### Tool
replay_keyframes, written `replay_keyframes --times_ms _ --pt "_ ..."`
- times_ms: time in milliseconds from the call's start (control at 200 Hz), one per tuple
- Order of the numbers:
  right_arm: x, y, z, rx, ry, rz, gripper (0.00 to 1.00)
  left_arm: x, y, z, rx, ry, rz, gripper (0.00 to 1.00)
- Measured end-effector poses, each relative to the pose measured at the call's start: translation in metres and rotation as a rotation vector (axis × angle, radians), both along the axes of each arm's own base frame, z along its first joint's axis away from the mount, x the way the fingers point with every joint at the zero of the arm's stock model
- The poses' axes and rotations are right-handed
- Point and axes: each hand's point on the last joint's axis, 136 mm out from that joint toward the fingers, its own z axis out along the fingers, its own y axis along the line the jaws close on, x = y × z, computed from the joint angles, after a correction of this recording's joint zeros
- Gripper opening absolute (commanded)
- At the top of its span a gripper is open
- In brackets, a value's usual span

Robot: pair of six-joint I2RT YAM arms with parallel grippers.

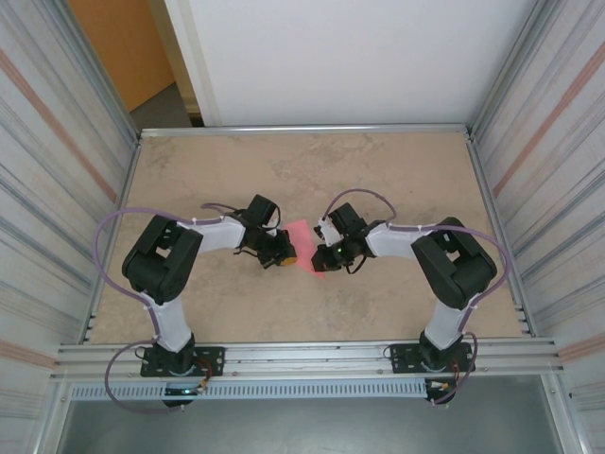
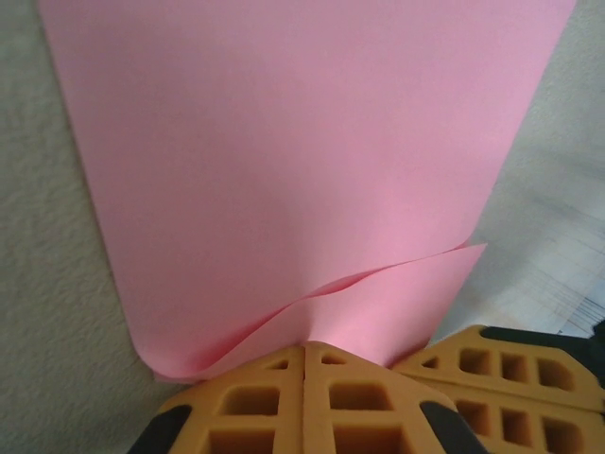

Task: Fold a paper plane with a square sheet of paper (pick it up from the middle)
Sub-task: Third fold the triangle at the center of the table.

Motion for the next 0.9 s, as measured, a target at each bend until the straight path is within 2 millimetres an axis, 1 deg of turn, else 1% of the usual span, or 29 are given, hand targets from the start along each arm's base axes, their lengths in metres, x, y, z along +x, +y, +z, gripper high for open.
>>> replay_keyframes --times_ms 140,246,351,491,596,772,902 --pt "0.002 0.0 -0.001 -0.008 0.0 -0.007 0.01 0.006 -0.001 0.005 -0.009 -0.062 -0.007 0.03" --pt "0.001 0.0 -0.001 -0.014 0.001 -0.008 0.01 0.007 -0.009 0.015 -0.044 -0.126 -0.029 0.04" --pt "0.001 0.0 -0.001 -0.016 0.008 -0.018 0.0 0.004 -0.019 0.018 -0.072 -0.167 -0.061 0.05" --pt "0.001 0.0 -0.002 -0.017 0.016 -0.027 0.0 0.0 -0.028 0.018 -0.085 -0.195 -0.095 0.05" --pt "0.001 0.0 -0.002 -0.019 0.022 -0.029 0.0 0.0 -0.028 0.016 -0.081 -0.208 -0.107 0.05" --pt "0.001 -0.001 -0.002 -0.025 0.03 -0.036 0.0 0.0 -0.023 0.0 -0.036 -0.211 -0.118 0.04" --pt "0.001 -0.001 -0.003 -0.034 0.036 -0.046 0.0 0.003 -0.021 -0.001 -0.015 -0.227 -0.118 0.04"
